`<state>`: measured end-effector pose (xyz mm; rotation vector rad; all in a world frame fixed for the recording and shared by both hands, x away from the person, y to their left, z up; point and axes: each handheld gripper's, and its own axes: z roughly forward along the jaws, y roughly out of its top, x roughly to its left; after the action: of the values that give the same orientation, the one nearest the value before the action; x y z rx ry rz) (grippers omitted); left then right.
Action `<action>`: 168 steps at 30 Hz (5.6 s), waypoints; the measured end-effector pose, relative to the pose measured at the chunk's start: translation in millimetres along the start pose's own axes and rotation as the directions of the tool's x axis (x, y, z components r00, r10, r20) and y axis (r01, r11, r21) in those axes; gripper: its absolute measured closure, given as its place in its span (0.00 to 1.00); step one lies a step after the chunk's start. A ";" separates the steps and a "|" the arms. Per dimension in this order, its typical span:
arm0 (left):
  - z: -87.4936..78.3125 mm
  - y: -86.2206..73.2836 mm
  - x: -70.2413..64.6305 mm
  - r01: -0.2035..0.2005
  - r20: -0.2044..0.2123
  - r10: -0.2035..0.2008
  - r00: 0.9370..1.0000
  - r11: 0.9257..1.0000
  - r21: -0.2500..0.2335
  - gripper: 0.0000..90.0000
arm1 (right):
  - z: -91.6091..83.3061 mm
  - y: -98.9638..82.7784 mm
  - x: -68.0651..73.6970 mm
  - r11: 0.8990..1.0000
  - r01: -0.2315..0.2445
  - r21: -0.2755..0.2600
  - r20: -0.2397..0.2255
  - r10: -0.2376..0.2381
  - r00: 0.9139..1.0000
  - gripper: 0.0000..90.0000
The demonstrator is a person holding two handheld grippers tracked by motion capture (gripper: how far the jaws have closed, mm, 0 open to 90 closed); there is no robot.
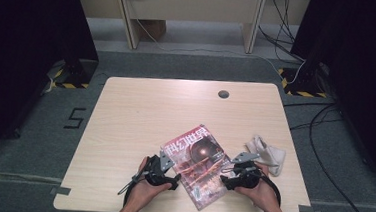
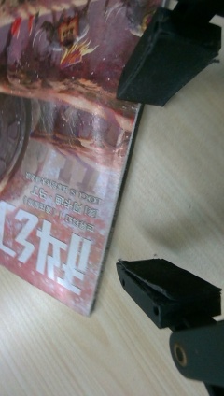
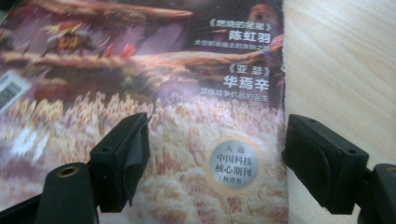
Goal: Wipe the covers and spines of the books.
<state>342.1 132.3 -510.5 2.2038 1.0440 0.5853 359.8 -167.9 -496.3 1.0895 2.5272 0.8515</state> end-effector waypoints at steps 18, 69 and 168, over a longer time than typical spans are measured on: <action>3.8 3.1 4.3 -0.001 -0.035 0.001 0.999 1.000 -0.014 0.21 | -13.7 -19.3 20.6 1.000 0.025 -0.013 -0.021 -0.025 0.999 0.25; -15.8 -2.6 -11.8 -0.019 -0.013 0.019 1.000 0.999 -0.047 0.23 | -6.1 -20.4 60.3 0.995 0.093 -0.029 -0.008 -0.093 0.996 0.20; -58.2 -49.1 -7.0 0.005 0.064 -0.004 0.998 1.000 -0.024 0.21 | -86.4 -28.6 -64.9 0.952 -0.145 -0.268 0.205 0.204 0.957 0.38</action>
<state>276.5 171.0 -504.3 2.1845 1.0039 0.5195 349.3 -266.5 -444.6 1.2605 2.0913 0.9947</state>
